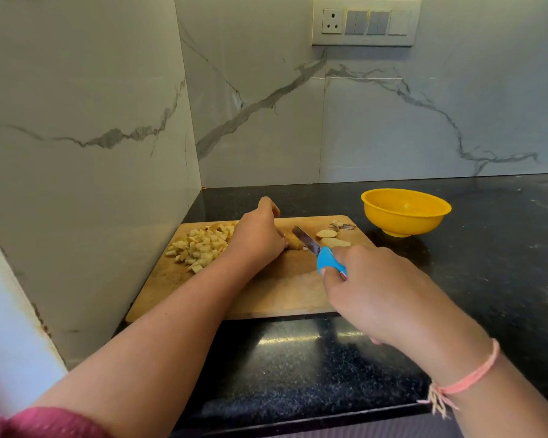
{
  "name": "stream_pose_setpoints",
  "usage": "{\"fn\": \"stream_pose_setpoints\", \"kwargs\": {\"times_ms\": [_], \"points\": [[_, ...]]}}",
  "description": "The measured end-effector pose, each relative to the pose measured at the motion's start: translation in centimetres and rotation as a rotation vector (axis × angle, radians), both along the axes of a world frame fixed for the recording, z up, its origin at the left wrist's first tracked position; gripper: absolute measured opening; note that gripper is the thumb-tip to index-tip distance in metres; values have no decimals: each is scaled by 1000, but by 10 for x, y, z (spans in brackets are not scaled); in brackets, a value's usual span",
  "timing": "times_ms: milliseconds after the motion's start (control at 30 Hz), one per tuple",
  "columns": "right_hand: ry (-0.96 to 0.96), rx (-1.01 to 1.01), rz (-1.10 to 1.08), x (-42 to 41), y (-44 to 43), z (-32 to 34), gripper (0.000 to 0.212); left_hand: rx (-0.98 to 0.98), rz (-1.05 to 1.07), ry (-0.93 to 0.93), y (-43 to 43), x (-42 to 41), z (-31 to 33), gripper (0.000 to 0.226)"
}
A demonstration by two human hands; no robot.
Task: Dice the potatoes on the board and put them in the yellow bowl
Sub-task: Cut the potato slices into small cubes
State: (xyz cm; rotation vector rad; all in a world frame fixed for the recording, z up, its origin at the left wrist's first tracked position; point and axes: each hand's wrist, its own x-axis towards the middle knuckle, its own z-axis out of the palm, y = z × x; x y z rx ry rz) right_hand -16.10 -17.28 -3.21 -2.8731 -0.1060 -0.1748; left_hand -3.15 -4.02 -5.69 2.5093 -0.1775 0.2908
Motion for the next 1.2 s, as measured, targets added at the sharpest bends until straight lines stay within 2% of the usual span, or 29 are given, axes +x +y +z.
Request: {"fn": "stream_pose_setpoints", "kwargs": {"times_ms": [133, 367, 533, 700, 900, 1100, 1200], "points": [[-92, -63, -4, 11, 8, -4, 40, -16, 12, 12, 0, 2, 0, 53], [-72, -134, 4, 25, 17, -11, 37, -17, -2, 14, 1, 5, -1, 50], [-25, -197, 35, 27, 22, 2, 11, -9, -11, 18, 0, 7, -1, 48], [65, -187, 55, 30, 31, 24, 28, 5, -21, 1, 1, 8, -2, 47], [85, -173, 42, 34, 29, 19, 30, 0, -10, 12, 1, 8, 0, 48], [101, -180, 20, 26, 21, 7, 8, 38, -12, -31, 0, 4, -2, 47], [118, -192, 16, 21, 17, 4, 30, 36, -9, -39, 0, 4, -2, 46]]}}
